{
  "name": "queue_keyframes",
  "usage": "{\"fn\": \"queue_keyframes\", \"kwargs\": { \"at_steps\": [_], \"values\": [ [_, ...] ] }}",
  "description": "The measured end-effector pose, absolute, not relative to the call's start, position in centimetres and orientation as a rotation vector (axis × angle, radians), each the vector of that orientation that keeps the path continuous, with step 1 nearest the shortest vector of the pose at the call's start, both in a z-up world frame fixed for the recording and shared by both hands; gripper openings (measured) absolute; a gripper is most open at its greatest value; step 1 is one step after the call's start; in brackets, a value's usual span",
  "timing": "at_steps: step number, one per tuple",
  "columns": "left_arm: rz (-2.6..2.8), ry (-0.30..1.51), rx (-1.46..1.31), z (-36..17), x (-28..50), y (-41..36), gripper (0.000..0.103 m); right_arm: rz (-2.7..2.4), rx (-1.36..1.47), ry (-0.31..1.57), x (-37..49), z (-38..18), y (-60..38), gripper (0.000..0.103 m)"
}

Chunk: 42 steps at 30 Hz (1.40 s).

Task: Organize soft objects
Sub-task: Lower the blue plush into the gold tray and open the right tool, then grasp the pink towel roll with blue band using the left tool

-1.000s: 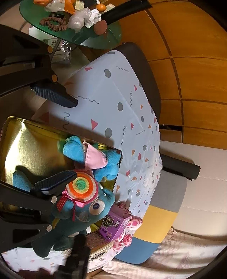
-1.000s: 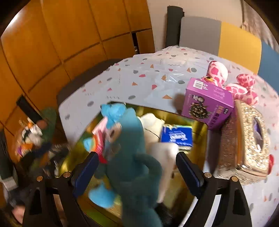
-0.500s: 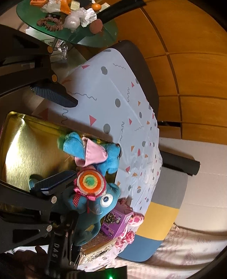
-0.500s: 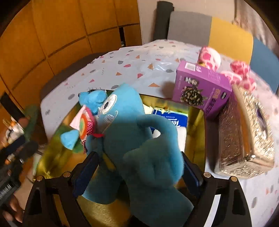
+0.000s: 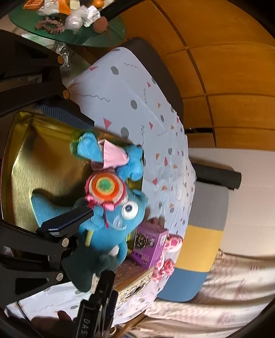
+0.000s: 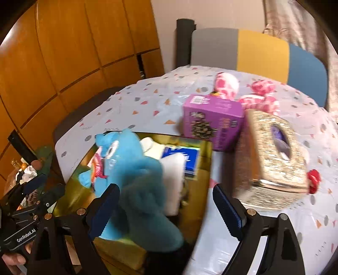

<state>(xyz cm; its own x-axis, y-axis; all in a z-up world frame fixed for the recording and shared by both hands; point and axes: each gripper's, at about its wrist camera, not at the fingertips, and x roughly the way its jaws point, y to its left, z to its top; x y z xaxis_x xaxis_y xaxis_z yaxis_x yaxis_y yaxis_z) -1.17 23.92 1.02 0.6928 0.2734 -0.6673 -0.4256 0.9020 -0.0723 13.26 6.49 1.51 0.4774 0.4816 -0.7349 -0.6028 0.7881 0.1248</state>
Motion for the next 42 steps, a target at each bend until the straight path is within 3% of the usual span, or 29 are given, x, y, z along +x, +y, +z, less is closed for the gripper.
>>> {"fn": "queue_keyframes", "kwargs": {
  "at_steps": [14,22,34,39,42],
  "values": [
    [0.239,0.703,-0.108,2.8,0.9,17.5,0.076,0.379,-0.064,0.795,16.3,3.2,-8.3,0.091],
    [0.085,0.7,-0.027,4.0,2.9,12.1,0.076,0.078,0.007,0.82,20.3,1.4,-19.3,0.091],
    [-0.193,0.714,0.036,6.3,9.2,1.6,0.076,-0.214,0.459,0.911,21.0,-2.5,-32.0,0.091],
    [-0.281,0.739,0.04,7.5,14.8,-3.1,0.07,-0.191,0.516,0.907,20.2,-2.5,-32.7,0.091],
    [-0.297,0.762,0.054,7.7,18.2,-5.5,0.058,-0.172,0.512,0.91,20.6,-2.4,-32.4,0.091]
  ]
}}
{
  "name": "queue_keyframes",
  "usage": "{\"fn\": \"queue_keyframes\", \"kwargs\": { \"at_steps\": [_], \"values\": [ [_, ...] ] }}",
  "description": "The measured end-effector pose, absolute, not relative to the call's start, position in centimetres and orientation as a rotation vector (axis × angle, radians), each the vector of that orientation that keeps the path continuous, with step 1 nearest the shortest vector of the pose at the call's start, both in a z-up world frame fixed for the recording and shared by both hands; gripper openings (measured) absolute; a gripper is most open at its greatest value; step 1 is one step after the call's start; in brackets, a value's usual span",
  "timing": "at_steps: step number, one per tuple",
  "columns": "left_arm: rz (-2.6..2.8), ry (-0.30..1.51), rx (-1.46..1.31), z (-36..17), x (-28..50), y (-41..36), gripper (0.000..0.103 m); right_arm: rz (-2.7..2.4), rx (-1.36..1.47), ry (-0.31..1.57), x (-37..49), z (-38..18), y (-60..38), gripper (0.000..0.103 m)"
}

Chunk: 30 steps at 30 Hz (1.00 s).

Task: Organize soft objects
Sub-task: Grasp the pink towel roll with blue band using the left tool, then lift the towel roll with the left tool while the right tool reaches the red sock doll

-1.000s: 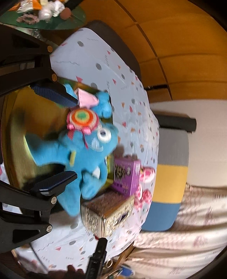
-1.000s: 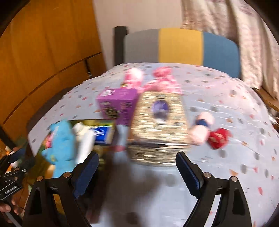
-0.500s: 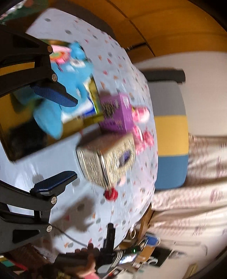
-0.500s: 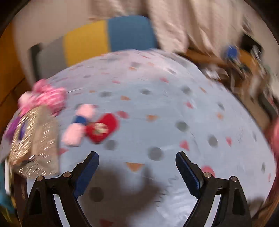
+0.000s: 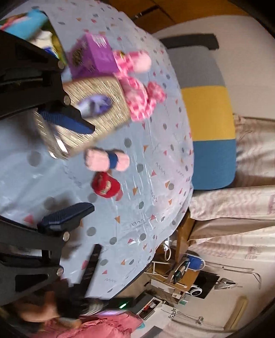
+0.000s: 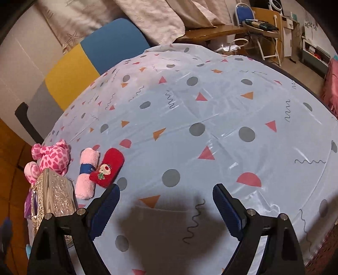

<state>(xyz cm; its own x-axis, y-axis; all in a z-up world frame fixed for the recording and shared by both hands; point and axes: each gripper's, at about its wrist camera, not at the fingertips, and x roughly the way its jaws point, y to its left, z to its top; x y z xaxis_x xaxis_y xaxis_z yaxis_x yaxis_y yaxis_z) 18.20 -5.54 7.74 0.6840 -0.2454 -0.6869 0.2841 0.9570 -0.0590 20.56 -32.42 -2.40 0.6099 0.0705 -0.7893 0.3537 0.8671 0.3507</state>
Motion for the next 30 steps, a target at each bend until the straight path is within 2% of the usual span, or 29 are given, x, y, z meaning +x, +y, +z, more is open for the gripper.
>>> {"fn": "queue_keyframes", "kwargs": {
  "at_steps": [1,3,5,13,22,26,30],
  "values": [
    [-0.304,0.784,0.052,7.6,20.1,-6.6,0.051,-0.165,0.513,0.911,20.9,-2.5,-32.2,0.091],
    [-0.317,0.826,0.053,7.0,23.0,-8.0,0.05,-0.151,0.519,0.908,21.0,-2.5,-32.2,0.091],
    [-0.313,0.887,0.046,5.8,25.9,-9.4,0.043,-0.142,0.527,0.906,21.1,-2.5,-32.2,0.091],
    [-0.192,1.074,0.007,-0.1,34.9,-11.5,0.043,-0.085,0.587,0.922,21.4,-2.8,-32.4,0.091],
    [-0.11,1.173,0.103,-5.4,39.2,-13.5,0.043,-0.046,0.635,0.917,21.2,-2.9,-32.6,0.091],
    [-0.091,1.211,0.104,-6.6,40.1,-13.9,0.035,-0.036,0.633,0.913,21.3,-2.8,-32.5,0.091],
    [-0.083,1.183,0.192,-6.8,39.4,-15.4,0.033,-0.041,0.618,0.908,21.2,-2.7,-32.3,0.09]
  ]
}}
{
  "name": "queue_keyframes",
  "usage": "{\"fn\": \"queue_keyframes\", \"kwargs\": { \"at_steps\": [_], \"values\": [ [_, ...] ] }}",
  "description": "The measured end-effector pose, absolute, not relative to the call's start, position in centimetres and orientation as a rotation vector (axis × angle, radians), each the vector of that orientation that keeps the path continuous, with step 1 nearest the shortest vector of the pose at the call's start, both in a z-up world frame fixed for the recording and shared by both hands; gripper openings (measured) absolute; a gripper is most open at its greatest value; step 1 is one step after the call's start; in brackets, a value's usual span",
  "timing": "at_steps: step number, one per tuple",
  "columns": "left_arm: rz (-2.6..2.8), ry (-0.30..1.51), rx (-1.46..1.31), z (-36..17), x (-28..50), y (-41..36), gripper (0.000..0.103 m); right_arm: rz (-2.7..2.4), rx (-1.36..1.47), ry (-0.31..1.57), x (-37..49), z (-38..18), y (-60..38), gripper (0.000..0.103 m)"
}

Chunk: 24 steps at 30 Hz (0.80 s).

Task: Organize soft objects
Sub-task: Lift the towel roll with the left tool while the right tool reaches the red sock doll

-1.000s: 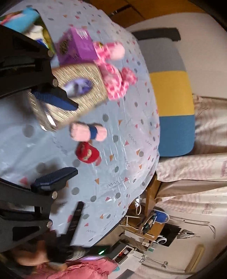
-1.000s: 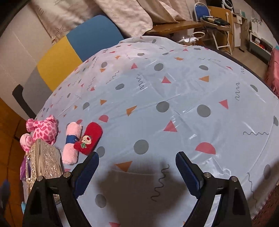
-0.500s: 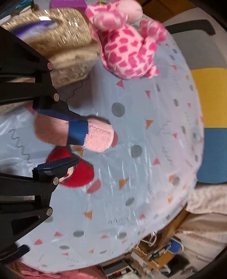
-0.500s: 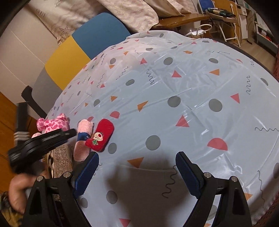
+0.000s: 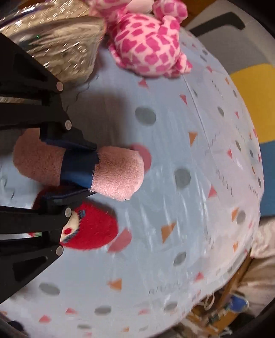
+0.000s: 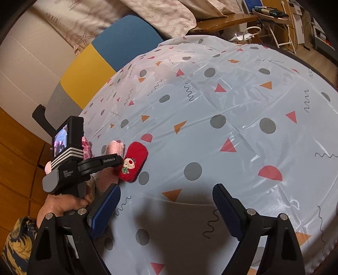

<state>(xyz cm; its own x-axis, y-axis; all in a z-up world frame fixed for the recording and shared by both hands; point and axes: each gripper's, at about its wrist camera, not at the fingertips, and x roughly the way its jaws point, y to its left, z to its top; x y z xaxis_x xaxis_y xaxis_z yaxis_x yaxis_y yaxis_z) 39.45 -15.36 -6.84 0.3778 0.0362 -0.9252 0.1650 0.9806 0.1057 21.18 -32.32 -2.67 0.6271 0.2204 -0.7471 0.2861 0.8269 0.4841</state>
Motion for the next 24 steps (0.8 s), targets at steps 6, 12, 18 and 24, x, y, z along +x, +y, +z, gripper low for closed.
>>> {"fn": "queue_keyframes", "kwargs": {
  "at_steps": [6,12,18,24],
  "values": [
    [-0.218,1.126,0.15,-5.1,34.8,-16.1,0.033,-0.09,0.679,0.87,20.6,-2.6,-33.9,0.088],
    [-0.355,1.082,0.15,-3.9,25.8,-16.0,0.033,-0.116,0.711,0.875,20.5,-3.0,-34.6,0.088],
    [-0.368,1.067,0.153,-5.2,17.2,-12.5,0.033,-0.064,0.655,0.943,21.4,-3.7,-33.0,0.085],
    [-0.277,1.023,0.135,-6.6,13.6,-7.8,0.036,0.043,0.574,1.016,22.3,-4.4,-30.3,0.079]
  ]
}}
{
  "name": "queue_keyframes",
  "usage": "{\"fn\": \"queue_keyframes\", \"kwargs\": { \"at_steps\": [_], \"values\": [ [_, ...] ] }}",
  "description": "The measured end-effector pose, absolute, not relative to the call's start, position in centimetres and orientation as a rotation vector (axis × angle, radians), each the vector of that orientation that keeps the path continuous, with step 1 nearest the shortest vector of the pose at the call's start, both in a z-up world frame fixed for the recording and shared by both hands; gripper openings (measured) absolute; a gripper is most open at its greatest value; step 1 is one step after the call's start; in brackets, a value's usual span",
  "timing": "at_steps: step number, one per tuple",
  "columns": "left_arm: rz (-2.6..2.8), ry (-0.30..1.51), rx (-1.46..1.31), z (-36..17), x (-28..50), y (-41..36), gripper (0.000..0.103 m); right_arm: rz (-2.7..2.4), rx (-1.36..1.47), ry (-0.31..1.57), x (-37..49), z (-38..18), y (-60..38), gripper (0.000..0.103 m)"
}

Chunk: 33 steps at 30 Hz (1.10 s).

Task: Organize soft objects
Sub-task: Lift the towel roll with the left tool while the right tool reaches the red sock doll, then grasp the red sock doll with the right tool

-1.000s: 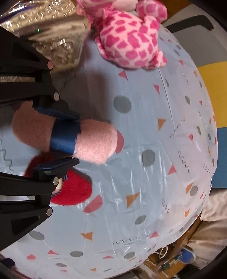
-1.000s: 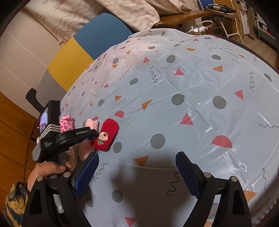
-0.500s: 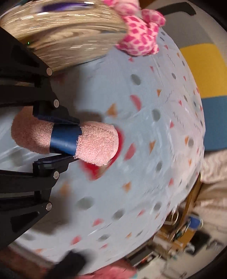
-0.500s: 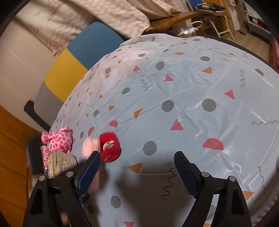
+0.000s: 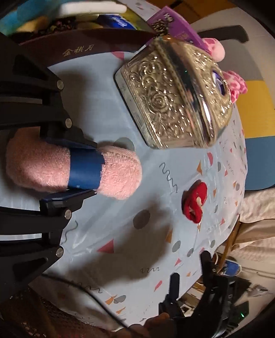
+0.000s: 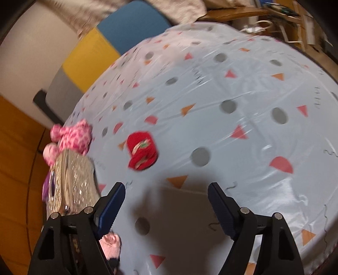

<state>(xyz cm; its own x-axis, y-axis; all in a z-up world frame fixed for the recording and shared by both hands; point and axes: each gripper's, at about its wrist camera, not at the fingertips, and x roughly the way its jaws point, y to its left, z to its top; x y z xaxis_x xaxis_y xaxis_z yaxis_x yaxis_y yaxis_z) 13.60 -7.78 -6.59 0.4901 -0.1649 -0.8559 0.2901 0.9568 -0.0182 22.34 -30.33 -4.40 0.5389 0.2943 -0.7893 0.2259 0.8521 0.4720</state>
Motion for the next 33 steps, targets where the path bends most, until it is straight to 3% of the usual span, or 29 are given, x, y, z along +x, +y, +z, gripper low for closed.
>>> {"fn": "queue_keyframes", "kwargs": {
  "at_steps": [5,14,21,22,23,26,33],
  "values": [
    [-0.292,1.003,0.088,-8.0,14.6,-6.6,0.036,0.109,0.403,1.084,23.3,-4.4,-26.9,0.062],
    [-0.315,0.994,0.031,-8.1,13.8,-4.9,0.036,0.094,0.115,1.111,29.9,-4.1,-23.1,0.061],
    [-0.325,0.984,0.009,-8.0,13.3,-3.8,0.038,0.074,0.047,1.196,34.9,-7.3,-21.6,0.067],
    [-0.325,0.983,0.01,-7.9,13.3,-3.8,0.038,0.071,0.042,1.209,35.2,-7.9,-21.5,0.066],
    [-0.324,0.983,0.009,-7.9,13.3,-3.9,0.038,0.071,0.035,1.222,35.2,-8.4,-21.4,0.046],
    [-0.327,0.983,-0.002,-7.9,13.3,-3.9,0.038,0.091,0.021,1.211,34.3,-8.6,-21.1,0.032],
    [-0.324,0.977,-0.019,-8.2,13.3,-3.5,0.038,0.179,0.05,1.254,28.0,-9.0,-21.0,0.034]
  ]
}}
